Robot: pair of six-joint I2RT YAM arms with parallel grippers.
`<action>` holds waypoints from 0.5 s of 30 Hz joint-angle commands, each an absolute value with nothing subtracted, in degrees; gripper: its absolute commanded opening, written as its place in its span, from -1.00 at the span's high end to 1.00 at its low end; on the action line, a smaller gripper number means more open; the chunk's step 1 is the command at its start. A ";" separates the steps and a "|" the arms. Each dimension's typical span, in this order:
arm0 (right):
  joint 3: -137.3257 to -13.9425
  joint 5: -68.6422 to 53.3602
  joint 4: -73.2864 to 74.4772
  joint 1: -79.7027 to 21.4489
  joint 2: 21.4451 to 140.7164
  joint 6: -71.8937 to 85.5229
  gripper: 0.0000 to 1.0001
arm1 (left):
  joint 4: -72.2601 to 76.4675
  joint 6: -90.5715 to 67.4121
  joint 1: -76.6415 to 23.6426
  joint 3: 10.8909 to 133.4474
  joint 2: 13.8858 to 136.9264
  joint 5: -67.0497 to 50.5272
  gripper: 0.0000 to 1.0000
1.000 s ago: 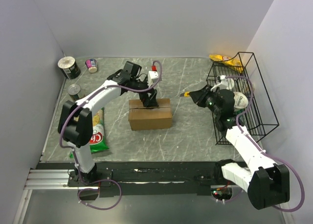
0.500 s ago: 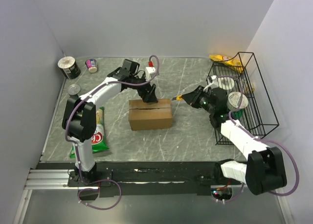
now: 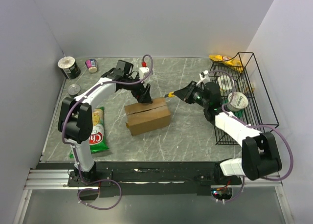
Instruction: Unpack the express box
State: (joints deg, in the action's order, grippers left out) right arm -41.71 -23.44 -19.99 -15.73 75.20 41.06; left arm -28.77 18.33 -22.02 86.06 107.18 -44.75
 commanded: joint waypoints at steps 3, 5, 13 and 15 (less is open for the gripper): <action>-47.11 -25.32 -23.04 -18.11 76.82 39.12 1.00 | -32.43 18.72 -20.92 89.20 104.15 -47.19 -0.99; -47.11 -23.39 -21.01 -16.62 75.59 37.89 1.00 | -32.43 17.76 -21.00 90.52 105.29 -50.35 -0.99; -43.42 -32.42 -23.63 -10.90 73.92 38.93 1.00 | -31.73 14.51 -21.53 90.26 108.98 -54.05 -0.94; -42.28 -33.13 -24.08 -10.99 73.92 40.51 1.00 | -31.64 14.33 -21.53 90.18 109.86 -54.93 -0.94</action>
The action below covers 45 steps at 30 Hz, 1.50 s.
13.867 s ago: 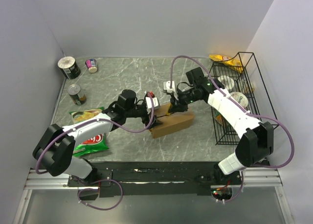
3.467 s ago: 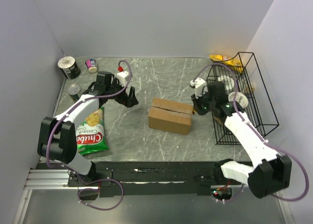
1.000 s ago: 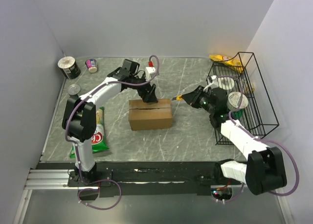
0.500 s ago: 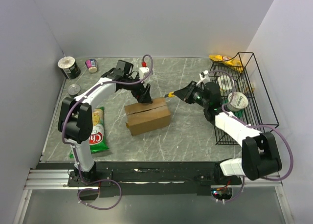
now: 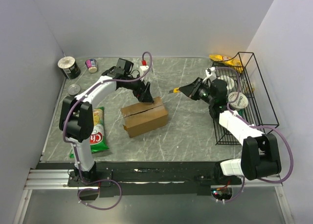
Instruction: Unpack the express box
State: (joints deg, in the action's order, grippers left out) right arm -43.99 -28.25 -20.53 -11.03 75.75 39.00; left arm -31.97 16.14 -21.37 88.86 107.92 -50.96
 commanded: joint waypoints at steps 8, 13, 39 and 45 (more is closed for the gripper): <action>-42.27 -34.80 -27.33 -12.04 76.37 41.66 1.00 | -31.99 15.12 -21.53 89.56 111.00 -55.63 -0.79; -42.80 -34.63 -28.30 -12.39 77.52 41.92 1.00 | -32.87 16.52 -21.45 89.03 111.18 -56.95 -0.69; -43.50 -33.75 -32.87 -13.45 83.49 46.14 1.00 | -33.84 17.14 -21.36 89.47 112.41 -58.01 -0.61; -43.51 -34.10 -33.40 -13.45 84.20 47.02 1.00 | -33.75 17.05 -21.36 89.47 112.59 -57.92 -0.60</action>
State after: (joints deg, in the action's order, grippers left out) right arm -41.23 -33.74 -30.06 -12.99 83.96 46.52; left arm -33.78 15.99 -21.34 88.84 112.29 -55.94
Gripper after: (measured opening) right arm 0.242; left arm 0.805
